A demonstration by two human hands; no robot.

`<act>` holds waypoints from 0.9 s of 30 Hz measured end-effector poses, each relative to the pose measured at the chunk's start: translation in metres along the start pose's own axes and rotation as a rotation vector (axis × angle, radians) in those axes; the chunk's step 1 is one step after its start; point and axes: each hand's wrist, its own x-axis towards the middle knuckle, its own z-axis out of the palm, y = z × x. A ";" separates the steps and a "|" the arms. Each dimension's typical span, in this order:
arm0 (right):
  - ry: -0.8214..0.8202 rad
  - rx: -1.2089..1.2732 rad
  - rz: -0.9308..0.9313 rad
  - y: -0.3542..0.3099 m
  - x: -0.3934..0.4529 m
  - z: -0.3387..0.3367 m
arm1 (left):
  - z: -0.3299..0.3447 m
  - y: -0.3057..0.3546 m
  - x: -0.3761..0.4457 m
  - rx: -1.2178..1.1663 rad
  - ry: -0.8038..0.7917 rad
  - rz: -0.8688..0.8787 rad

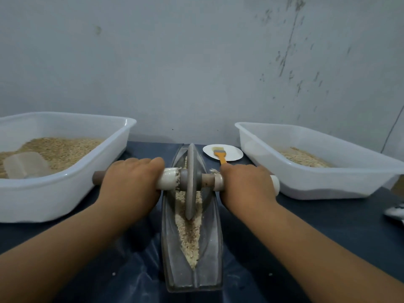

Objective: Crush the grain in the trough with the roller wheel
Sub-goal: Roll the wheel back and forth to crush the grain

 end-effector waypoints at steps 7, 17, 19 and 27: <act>0.000 -0.009 -0.037 0.002 0.003 0.002 | 0.003 -0.003 0.000 -0.028 -0.020 0.011; -0.079 0.057 0.010 0.002 0.028 0.005 | 0.003 0.000 0.023 0.004 -0.187 -0.128; -0.007 -0.006 -0.033 0.007 0.016 0.009 | 0.007 -0.003 0.012 0.018 -0.105 -0.061; -0.074 0.050 0.033 0.004 0.040 0.011 | 0.012 -0.004 0.031 -0.002 -0.150 -0.092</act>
